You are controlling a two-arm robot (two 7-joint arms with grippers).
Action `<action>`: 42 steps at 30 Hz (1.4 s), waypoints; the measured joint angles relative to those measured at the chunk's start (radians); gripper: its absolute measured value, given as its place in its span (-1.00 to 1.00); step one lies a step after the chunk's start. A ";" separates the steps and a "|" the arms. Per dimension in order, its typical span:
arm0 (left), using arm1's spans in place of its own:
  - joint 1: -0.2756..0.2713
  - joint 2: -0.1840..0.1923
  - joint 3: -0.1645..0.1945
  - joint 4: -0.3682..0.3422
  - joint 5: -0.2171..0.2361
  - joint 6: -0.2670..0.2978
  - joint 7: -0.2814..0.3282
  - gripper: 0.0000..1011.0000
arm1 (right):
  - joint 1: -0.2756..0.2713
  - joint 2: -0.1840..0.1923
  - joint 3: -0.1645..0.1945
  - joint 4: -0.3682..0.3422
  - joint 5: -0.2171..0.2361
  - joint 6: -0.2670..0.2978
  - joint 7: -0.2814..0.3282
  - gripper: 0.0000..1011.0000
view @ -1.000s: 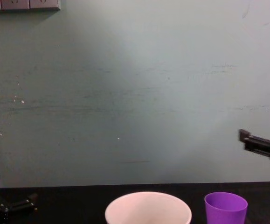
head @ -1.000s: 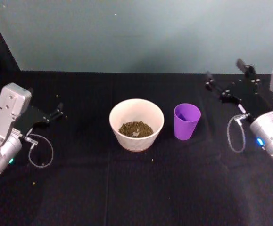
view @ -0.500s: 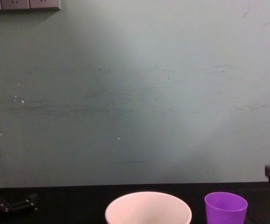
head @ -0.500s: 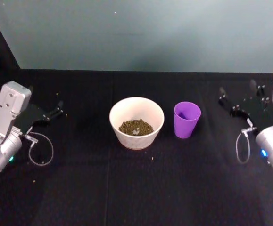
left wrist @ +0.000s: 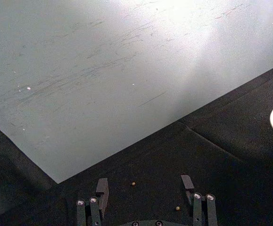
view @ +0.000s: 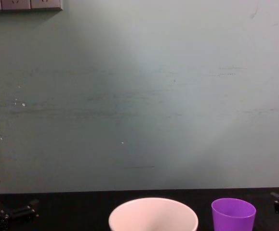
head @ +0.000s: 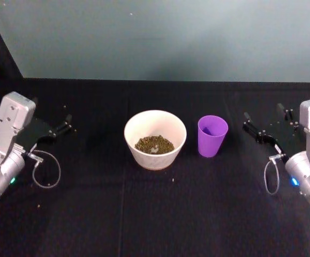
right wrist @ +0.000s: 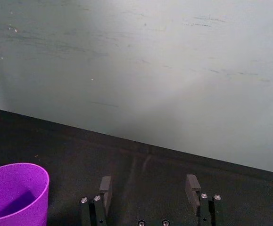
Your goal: Pick up the cup and pour the mung beans from the cup into the bowl.
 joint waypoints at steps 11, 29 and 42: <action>0.000 0.000 0.000 0.000 0.000 0.000 0.000 0.98 | 0.000 0.001 -0.001 0.000 0.002 0.000 0.001 0.98; 0.000 0.000 0.000 0.000 0.000 0.000 0.000 0.98 | 0.001 0.002 -0.002 0.000 0.004 0.000 0.001 0.98; 0.000 0.000 0.000 0.000 0.000 0.000 0.000 0.98 | 0.001 0.002 -0.002 0.000 0.004 -0.002 0.001 0.98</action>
